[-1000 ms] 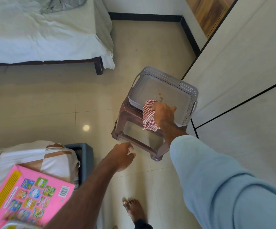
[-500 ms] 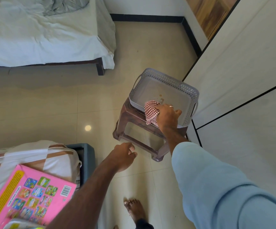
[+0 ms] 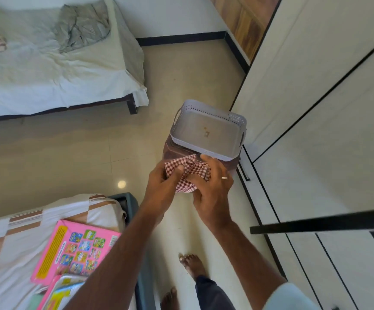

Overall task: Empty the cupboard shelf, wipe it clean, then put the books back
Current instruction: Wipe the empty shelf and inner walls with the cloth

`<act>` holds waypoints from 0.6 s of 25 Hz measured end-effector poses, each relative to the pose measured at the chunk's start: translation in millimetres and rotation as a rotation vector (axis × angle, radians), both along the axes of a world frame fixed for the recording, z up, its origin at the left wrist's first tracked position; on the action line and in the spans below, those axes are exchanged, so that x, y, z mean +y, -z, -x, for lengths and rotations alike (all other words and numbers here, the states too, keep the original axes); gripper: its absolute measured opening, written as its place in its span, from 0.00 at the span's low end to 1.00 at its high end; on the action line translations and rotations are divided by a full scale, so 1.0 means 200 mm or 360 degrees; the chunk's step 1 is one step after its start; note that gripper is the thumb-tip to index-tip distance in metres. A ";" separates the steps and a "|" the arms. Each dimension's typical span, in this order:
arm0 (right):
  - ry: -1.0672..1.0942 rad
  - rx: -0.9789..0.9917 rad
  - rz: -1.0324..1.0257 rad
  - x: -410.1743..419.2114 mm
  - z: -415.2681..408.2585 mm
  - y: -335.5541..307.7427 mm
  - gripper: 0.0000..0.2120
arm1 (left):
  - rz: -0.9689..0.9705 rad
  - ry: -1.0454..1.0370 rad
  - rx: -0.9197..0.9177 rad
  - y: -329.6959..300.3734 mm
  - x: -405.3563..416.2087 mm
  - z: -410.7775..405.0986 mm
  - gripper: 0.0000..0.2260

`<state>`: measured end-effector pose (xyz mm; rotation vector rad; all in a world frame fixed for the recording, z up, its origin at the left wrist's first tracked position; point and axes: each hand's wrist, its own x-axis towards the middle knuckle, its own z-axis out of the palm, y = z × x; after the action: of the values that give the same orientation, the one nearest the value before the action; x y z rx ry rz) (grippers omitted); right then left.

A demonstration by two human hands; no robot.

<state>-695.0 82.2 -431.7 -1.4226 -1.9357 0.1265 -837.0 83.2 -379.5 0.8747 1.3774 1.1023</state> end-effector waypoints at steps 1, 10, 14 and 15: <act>-0.0068 0.0060 0.0015 -0.07 -0.03 -0.06 0.13 | -0.0065 0.0026 -0.0022 -0.06 -0.08 0.00 0.06; -0.0474 0.1744 0.1218 -0.58 -0.35 -0.64 0.28 | -0.0232 0.0499 -0.0621 -0.44 -0.48 -0.01 0.14; -0.0358 0.1552 0.1232 -0.73 -0.39 -0.89 0.20 | -0.0190 0.0545 -0.0784 -0.64 -0.56 -0.11 0.13; -0.0266 0.1393 0.1163 -0.76 -0.41 -0.95 0.19 | -0.0178 0.0559 -0.0752 -0.68 -0.58 -0.15 0.13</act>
<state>-612.2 -70.2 -242.5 -1.2729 -1.2729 1.3980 -806.2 -31.9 -243.8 0.8303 0.7466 1.0330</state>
